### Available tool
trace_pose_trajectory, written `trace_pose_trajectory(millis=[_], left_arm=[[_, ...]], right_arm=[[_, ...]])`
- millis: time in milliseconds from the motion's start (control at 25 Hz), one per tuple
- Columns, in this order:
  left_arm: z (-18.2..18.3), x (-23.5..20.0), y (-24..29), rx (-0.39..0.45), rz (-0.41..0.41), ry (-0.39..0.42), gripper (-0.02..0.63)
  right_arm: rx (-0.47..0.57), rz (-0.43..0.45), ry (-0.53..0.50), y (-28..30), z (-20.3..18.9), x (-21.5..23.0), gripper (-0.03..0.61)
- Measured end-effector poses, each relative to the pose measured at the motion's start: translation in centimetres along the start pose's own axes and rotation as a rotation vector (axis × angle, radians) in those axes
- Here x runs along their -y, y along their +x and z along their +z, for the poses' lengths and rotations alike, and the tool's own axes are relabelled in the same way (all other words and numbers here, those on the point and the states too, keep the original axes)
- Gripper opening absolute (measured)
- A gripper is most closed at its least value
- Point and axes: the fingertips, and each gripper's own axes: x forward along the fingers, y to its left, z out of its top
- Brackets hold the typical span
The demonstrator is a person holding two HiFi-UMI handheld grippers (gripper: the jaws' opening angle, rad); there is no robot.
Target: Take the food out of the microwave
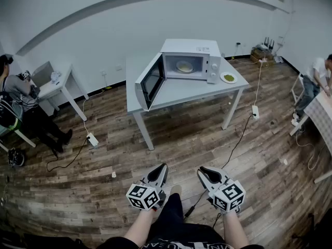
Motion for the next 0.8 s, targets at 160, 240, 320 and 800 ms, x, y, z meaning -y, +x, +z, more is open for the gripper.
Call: trace_pose_trajectory(millis=[160, 240, 320, 800], left_arm=[[0.1, -1.4, 2.3, -0.023, 0.001, -0.001, 0.011], [0.4, -2.2, 3.5, -0.026, 0.002, -0.003, 0.011], [0.7, -2.9, 4.9, -0.030, -0.001, -0.007, 0.011], [3.1, -7.7, 15.7, -0.054, -0.060, -0.011, 0.012]], right_arm=[[-0.006, -0.013, 0.016, 1.5, 0.0, 2.2, 0.060], [-0.008, -0.022, 0.024, 2.3, 0.1, 3.3, 0.060], [-0.009, -0.032, 0.029, 3.1, 0.3, 4.6, 0.060], [-0.013, -0.090, 0.049, 9.9, 2.5, 13.6, 0.060]])
